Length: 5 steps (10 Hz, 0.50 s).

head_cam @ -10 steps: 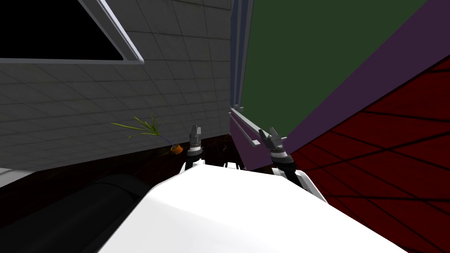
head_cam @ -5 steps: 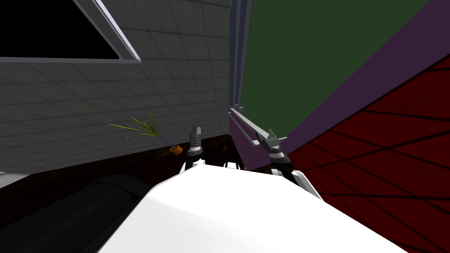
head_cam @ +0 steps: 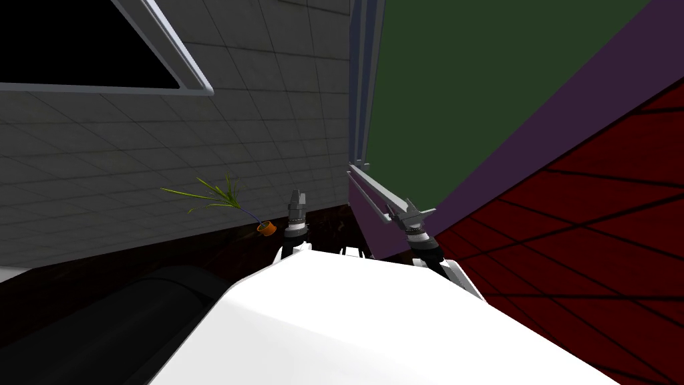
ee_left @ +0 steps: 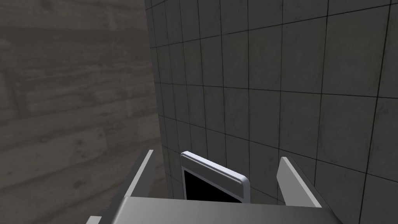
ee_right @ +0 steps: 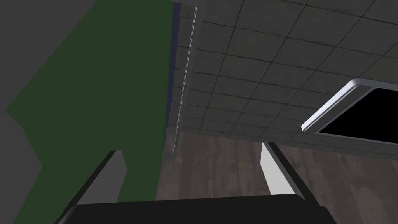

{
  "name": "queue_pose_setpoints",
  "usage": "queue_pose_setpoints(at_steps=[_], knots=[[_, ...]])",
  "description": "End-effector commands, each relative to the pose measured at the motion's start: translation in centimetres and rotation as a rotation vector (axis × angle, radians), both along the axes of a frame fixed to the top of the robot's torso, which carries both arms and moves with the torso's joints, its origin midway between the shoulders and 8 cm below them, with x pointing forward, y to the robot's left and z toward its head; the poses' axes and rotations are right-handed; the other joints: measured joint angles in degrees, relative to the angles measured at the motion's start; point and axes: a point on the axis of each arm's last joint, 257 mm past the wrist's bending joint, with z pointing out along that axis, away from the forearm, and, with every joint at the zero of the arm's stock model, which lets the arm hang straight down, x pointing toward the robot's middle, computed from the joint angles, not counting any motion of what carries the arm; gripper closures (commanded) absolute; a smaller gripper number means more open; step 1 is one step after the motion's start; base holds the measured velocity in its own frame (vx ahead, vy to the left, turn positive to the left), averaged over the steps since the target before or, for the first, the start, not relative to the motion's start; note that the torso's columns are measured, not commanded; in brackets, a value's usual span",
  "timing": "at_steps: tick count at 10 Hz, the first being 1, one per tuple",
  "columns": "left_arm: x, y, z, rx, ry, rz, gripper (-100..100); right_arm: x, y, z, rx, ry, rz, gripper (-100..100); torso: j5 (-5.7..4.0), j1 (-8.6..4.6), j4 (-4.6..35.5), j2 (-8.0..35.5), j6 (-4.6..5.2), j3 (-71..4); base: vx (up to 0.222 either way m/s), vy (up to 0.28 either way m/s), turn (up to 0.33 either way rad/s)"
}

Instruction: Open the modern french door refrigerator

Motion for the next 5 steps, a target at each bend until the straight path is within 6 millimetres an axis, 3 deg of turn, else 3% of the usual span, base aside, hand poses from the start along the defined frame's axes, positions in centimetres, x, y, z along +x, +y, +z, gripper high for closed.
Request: queue_pose_setpoints(at_steps=[1,4,5], knots=[[0.0,0.0,0.0,0.0,0.0,0.0,0,0.3,0.2,-1.9,-0.095,0.013,-0.04,-100,-0.03,-0.01,-0.1,-0.1,-0.04,0.0,0.0,0.0,0.0],[0.0,0.0,0.0,0.0,0.0,0.0,0,0.7,0.5,-4.8,-0.237,0.028,-0.076,-100,0.08,0.06,0.0,-0.1,-0.02,-0.1,0.003,0.004,-0.011],[0.0,0.0,0.0,0.0,0.0,0.0,0,0.7,0.5,-4.8,-0.259,0.019,-0.086,-100,0.11,0.12,0.1,0.0,-0.05,0.0,0.004,0.005,-0.014]])
